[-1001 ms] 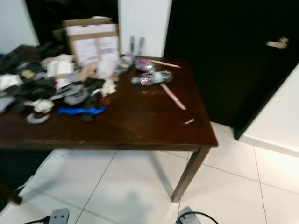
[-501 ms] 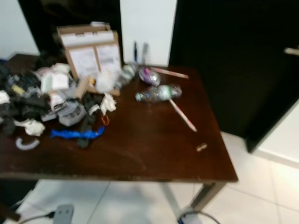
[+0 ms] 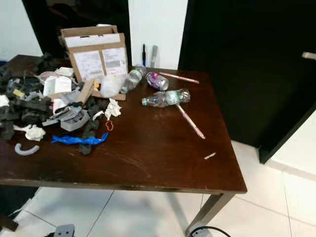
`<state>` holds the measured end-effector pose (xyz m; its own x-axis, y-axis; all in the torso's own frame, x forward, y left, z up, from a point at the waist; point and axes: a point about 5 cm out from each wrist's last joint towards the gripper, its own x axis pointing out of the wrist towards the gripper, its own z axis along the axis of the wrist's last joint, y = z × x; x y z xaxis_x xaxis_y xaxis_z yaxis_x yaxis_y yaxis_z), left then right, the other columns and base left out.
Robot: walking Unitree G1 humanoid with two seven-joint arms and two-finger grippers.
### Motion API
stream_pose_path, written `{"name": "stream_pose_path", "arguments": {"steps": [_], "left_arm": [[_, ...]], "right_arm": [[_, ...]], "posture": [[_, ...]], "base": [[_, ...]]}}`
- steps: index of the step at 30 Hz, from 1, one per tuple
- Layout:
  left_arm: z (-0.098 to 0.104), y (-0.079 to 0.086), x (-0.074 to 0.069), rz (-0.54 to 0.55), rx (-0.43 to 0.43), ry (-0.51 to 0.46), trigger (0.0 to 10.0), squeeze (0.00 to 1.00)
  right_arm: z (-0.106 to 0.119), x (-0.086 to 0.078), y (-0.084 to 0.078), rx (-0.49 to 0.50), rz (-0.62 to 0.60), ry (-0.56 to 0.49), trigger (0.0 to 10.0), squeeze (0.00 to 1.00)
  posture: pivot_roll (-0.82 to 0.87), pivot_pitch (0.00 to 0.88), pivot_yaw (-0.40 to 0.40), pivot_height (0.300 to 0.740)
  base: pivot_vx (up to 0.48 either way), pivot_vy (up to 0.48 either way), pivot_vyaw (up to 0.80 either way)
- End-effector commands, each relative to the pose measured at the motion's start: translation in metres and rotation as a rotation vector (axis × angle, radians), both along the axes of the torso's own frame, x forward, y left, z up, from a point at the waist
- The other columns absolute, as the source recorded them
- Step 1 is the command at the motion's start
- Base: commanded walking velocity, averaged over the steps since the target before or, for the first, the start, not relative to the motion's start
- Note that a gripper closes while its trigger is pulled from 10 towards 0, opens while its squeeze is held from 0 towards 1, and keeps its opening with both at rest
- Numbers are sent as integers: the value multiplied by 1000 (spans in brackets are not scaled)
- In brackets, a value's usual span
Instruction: Picking trash to rubbish bin
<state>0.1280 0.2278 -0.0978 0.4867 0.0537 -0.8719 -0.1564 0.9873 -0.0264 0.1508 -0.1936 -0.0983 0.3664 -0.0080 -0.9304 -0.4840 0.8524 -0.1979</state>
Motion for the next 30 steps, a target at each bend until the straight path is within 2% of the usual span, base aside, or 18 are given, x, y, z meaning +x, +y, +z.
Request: {"name": "stream_pose_path", "arguments": {"steps": [1,14,16,17,19,20,21,24,28,30], "left_arm": [[-3,-6,-6,2,-9,27,10000,0],[-3,-5,-4,13,-2,20,10000,0],[-3,-5,-4,11,0,22,10000,0],[-3,-5,-4,11,1,22,10000,0],[-3,-5,-5,12,2,23,10000,0],[-3,-5,-5,12,2,23,10000,0],[-3,-5,-5,13,2,23,10000,0],[-3,-4,-6,20,2,26,10000,0],[-4,-3,-10,26,1,33,10000,0],[-5,-3,-12,32,0,36,10000,0]], "right_arm": [[-4,-11,-2,6,-4,40,10000,0],[-2,-8,-3,-17,-8,27,10000,0],[1,-3,-17,-56,-185,-17,10000,0],[2,-2,-21,-63,-219,-26,10000,0],[7,2,-38,-113,-335,-69,10000,0],[7,2,-38,-113,-335,-69,10000,0],[9,3,-45,-139,-369,-83,10000,0],[21,10,-74,-233,-450,-130,10000,0],[34,15,-101,-299,-551,-171,10000,0],[45,19,-120,-339,-657,-221,10000,0]], "posture": [[180,83,-59,740],[180,77,-65,740],[183,75,-64,740],[183,75,-64,740],[186,77,-63,740],[186,77,-63,740],[189,77,-66,740],[192,79,-68,740],[192,81,-71,740],[197,85,-75,740]], "base": [[0,0,0],[0,0,0],[0,0,0],[0,0,0],[0,0,0],[0,0,0],[0,0,0],[0,0,0],[0,0,0],[0,0,0]]}}
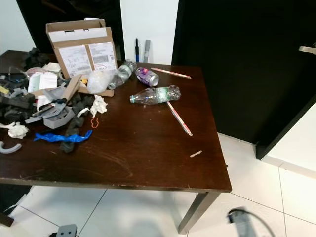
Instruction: Picking trash to rubbish bin
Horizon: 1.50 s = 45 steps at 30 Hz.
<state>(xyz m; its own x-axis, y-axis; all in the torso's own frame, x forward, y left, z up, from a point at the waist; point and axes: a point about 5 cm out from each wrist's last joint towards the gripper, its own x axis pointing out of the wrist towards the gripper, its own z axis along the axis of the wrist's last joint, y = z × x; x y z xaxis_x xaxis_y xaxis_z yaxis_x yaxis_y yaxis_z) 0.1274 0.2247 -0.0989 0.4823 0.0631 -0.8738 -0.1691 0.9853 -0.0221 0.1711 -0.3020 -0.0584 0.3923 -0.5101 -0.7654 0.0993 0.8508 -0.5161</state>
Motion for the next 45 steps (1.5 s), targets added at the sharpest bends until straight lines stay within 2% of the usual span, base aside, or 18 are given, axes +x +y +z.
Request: {"name": "stream_pose_path", "arguments": {"steps": [1,3,5,9,12,13,15,18,21,24,25,26,32,34,35,36,37,45], "left_arm": [[-4,0,-11,19,-4,32,10000,0],[-4,0,-11,19,-4,32,10000,0],[-4,-1,-12,27,-8,32,10000,0],[-5,-2,-13,33,-13,30,10000,0],[-5,-3,-14,41,-17,29,10000,0],[-5,-3,-14,41,-17,29,10000,0],[-5,-4,-15,44,-18,29,10000,0],[-5,-4,-15,45,-18,29,10000,0],[-6,-4,-16,50,-21,26,10000,0],[-6,-4,-17,54,-23,24,10000,0],[-6,-4,-17,56,-24,23,10000,0],[-6,-5,-18,58,-26,24,10000,0],[-7,-5,-23,62,-28,32,10000,0],[-8,-5,-26,62,-28,37,10000,0],[-9,-6,-28,61,-28,43,10000,0],[-9,-6,-28,61,-28,43,10000,0],[-9,-6,-30,61,-28,46,10000,0],[-11,-7,-36,47,-31,55,10000,0]], "right_arm": [[5,-1,-11,-24,-84,-23,10000,0],[5,-1,-11,-24,-84,-23,10000,0],[24,10,-34,-83,-210,-130,10000,0],[62,45,-56,-149,-303,-339,10000,0],[125,104,-63,-220,-302,-624,10000,0],[125,104,-63,-220,-302,-624,10000,0],[160,136,-53,-199,-259,-795,10000,0],[177,153,-42,-169,-206,-882,10000,0],[219,195,3,81,-30,-1137,10000,0],[231,209,29,247,73,-1212,10000,0],[239,218,50,351,175,-1232,10000,973],[243,224,67,425,264,-1235,10000,1000],[245,231,109,660,486,-1193,10000,1000],[240,230,117,645,552,-1136,10000,1000],[230,230,122,600,579,-1061,10000,667],[230,230,122,600,579,-1061,10000,667],[223,229,125,560,583,-1005,10000,0],[197,223,137,633,529,-870,10000,0]], "posture": [[197,85,-75,740],[197,85,-75,740],[202,87,-82,740],[208,88,-87,740],[214,88,-92,740],[214,88,-92,740],[216,88,-94,740],[217,90,-95,740],[227,100,-103,740],[227,100,-103,740],[233,105,-106,740],[237,109,-108,740],[244,121,-110,740],[245,129,-111,740],[245,131,-110,740],[245,131,-110,740],[246,133,-109,740],[244,174,-102,740]], "base": [[0,0,0],[0,0,0],[0,0,0],[0,0,0],[0,0,0],[0,0,0],[0,0,0],[0,0,0],[0,0,0],[0,0,0],[0,0,0],[0,0,0],[0,0,0],[0,0,0],[0,0,0],[0,0,0],[0,0,0],[0,0,0]]}}
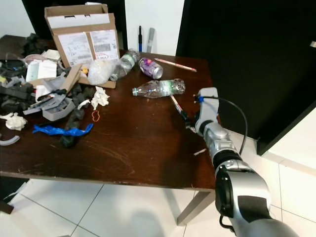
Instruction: Picking trash to rubbish bin
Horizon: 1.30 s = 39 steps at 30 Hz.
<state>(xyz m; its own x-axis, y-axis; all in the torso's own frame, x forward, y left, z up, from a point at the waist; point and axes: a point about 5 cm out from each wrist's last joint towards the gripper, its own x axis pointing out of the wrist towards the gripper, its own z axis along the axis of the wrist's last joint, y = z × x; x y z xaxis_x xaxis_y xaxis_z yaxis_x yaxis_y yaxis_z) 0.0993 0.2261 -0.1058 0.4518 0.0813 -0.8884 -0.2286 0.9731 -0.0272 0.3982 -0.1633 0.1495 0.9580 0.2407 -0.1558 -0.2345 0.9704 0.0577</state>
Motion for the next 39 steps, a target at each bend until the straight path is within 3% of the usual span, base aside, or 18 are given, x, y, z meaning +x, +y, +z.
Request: {"name": "stream_pose_path", "arguments": {"steps": [1,15,20,23,29,33,39], "left_arm": [[-4,-9,-10,-19,-22,27,10000,0],[-4,-5,-17,2,-12,10,10000,0],[-4,-5,-18,6,-10,7,10000,0],[-4,-6,-17,12,-10,-8,10000,0],[-4,-7,-16,12,-8,-14,10000,0],[6,-18,13,-178,17,-156,10000,0],[15,-26,35,-287,4,-269,10000,0]], "right_arm": [[-15,-5,4,3,29,61,10000,0],[-16,-5,31,-41,127,67,10000,0],[-17,-6,33,-31,110,75,10000,0],[-22,-7,34,-102,102,88,10000,0],[-22,-7,34,-110,90,88,10000,0],[-10,-2,34,-47,63,44,10000,0],[-9,-2,34,-46,57,42,10000,0]], "posture": [[245,190,-101,740],[258,236,-109,740],[257,241,-115,740],[260,244,-122,740],[260,244,-122,740],[271,243,-128,740],[281,238,-131,740]], "base": [[0,0,0],[0,0,0],[0,0,0],[0,0,0],[0,0,0],[0,0,0],[0,0,0]]}}
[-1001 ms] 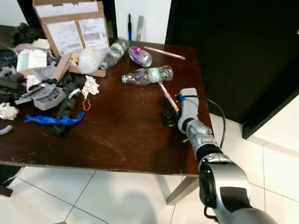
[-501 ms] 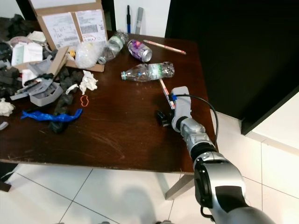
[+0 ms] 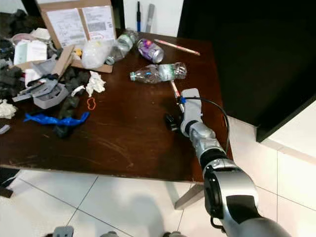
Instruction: Picking trash to rubbish bin
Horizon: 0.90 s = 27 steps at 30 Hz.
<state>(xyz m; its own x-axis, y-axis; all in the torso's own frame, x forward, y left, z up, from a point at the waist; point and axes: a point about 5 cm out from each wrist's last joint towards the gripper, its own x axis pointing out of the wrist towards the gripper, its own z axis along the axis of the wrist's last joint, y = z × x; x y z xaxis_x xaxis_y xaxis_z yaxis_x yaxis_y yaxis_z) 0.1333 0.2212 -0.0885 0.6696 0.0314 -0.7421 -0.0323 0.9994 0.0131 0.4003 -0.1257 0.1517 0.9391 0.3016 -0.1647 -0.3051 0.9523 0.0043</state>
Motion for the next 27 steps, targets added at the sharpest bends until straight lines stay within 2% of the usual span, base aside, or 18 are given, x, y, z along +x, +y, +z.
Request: {"name": "stream_pose_path", "arguments": {"steps": [1,2,4,5,8,11,14,17,18,20,21,23,24,25,27], "left_arm": [[3,-25,10,-150,-67,-62,10000,0],[3,-25,10,-150,-67,-62,10000,0],[13,-35,25,-286,-69,-145,10000,0],[13,-35,25,-286,-69,-145,10000,0],[24,-43,37,-420,-56,-235,10000,0],[28,-44,41,-437,-69,-264,10000,0],[44,-56,52,-577,-126,-355,10000,0],[55,-70,53,-754,-181,-381,10000,0],[55,-70,53,-754,-181,-381,10000,0],[73,-78,58,-841,-253,-434,10000,0],[73,-78,58,-841,-253,-434,10000,0],[94,-85,61,-930,-325,-478,10000,0],[94,-85,61,-930,-325,-478,10000,0],[111,-91,64,-998,-374,-502,10000,0],[128,-94,65,-1062,-416,-522,10000,0]], "right_arm": [[-11,-3,-3,6,-18,48,10000,0],[-11,-3,-3,6,-18,48,10000,0],[-10,-3,-1,7,-19,47,10000,0],[-10,-3,-1,7,-19,47,10000,0],[-9,-3,0,3,-19,44,10000,0],[-9,-3,0,3,-20,45,10000,0],[-11,-3,-2,-11,-30,53,10000,0],[-12,-3,-4,-17,-37,58,10000,0],[-12,-3,-4,-17,-37,58,10000,0],[-12,-3,-5,-17,-40,59,10000,0],[-12,-3,-5,-17,-40,59,10000,0],[-12,-3,-5,-19,-43,60,10000,0],[-12,-3,-5,-19,-43,60,10000,0],[-12,-3,-6,-21,-46,61,10000,0],[-11,-3,-6,-23,-48,61,10000,0]], "posture": [[283,237,-131,740],[283,237,-131,740],[286,234,-129,740],[286,234,-129,740],[285,231,-127,740],[287,230,-127,740],[287,231,-126,740],[286,228,-126,740],[286,228,-126,740],[284,223,-122,740],[284,223,-122,740],[284,223,-122,740],[284,223,-122,740],[285,216,-119,740],[285,216,-119,740]], "base": [[0,0,0],[0,0,0],[0,0,0],[0,0,0],[0,0,0],[0,0,0],[0,0,0],[0,0,0],[0,0,0],[0,0,0],[0,0,0],[0,0,0],[0,0,0],[0,0,0],[0,0,0]]}}
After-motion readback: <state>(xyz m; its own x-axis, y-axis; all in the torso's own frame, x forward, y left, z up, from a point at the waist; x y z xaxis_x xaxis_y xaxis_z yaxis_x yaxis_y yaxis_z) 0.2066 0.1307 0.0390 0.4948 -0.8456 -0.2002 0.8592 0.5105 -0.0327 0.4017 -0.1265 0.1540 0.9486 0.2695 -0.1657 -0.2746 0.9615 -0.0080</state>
